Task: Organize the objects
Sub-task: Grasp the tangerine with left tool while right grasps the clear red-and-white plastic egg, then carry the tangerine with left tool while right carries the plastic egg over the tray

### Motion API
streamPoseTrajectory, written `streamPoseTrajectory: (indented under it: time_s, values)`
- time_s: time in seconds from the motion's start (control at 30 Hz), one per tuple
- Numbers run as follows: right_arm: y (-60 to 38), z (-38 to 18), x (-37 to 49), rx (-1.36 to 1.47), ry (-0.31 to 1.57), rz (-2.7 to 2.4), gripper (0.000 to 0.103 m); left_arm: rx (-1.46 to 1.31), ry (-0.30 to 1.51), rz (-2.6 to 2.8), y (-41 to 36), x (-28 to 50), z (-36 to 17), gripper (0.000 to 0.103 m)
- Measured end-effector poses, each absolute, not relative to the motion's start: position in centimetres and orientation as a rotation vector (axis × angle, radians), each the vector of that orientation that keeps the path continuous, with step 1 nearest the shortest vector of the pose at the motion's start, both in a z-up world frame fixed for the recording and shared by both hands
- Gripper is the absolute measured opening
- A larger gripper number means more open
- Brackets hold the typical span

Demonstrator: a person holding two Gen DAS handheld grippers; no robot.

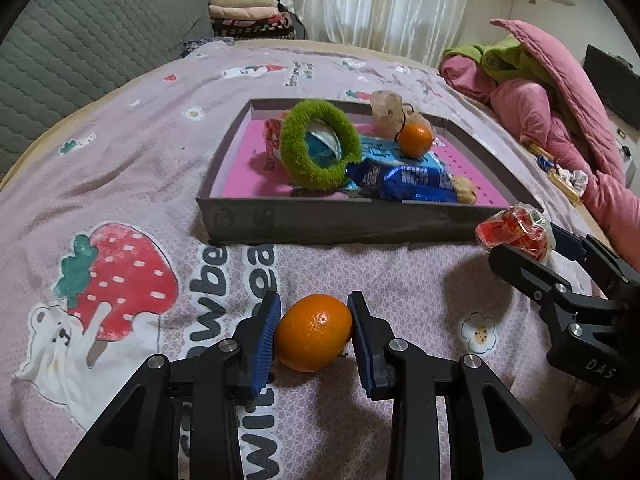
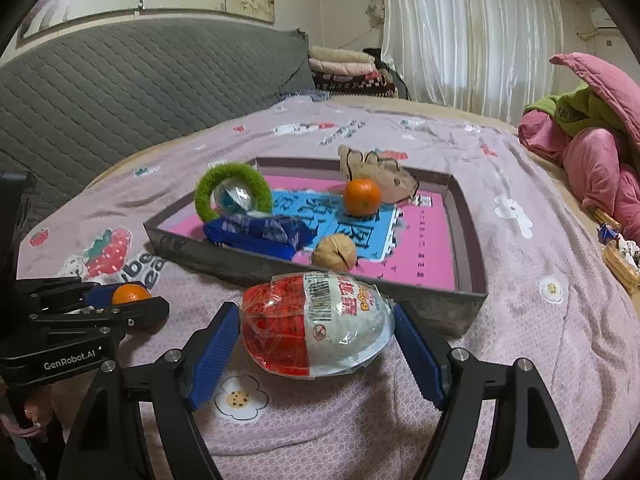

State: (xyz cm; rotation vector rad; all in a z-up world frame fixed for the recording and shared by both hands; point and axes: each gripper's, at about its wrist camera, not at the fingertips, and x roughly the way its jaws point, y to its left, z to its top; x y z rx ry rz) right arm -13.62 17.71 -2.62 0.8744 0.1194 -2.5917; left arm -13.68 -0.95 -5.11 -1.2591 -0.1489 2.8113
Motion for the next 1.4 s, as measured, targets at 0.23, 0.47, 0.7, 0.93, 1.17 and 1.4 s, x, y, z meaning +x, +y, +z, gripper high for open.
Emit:
streamPoseTrajectory:
  time_s: [0.23, 0.47, 0.7, 0.93, 1.17, 1.4]
  values:
    - [18.4, -1.0, -13.0, 0.781, 0.071, -2.613, 0.078, -1.186, -0.134, 2.849, -0.8, -13.1, -3.0, 0.035]
    - [19.0, 0.4, -12.9, 0.722, 0.051, -2.624, 0.078, -1.124, -0.131, 2.887, -0.8, -12.8, -1.0, 0.035]
    - [19.6, 1.7, -12.7, 0.665, 0.039, -2.649, 0.078, -1.061, -0.114, 2.921, -0.7, -13.4, 1.0, 0.035]
    - [20.7, 2.5, -12.7, 0.62, 0.002, -2.681, 0.078, -1.003, -0.105, 2.949, -0.5, -14.2, 2.5, 0.035]
    - [22.0, 3.5, -12.9, 0.571, -0.022, -2.725, 0.078, -0.941, -0.059, 2.977, 0.2, -14.9, 3.1, 0.035]
    - [22.7, 4.2, -13.5, 0.549, -0.027, -2.756, 0.078, -0.933, -0.047, 2.976, 0.3, -16.2, 3.0, 0.035]
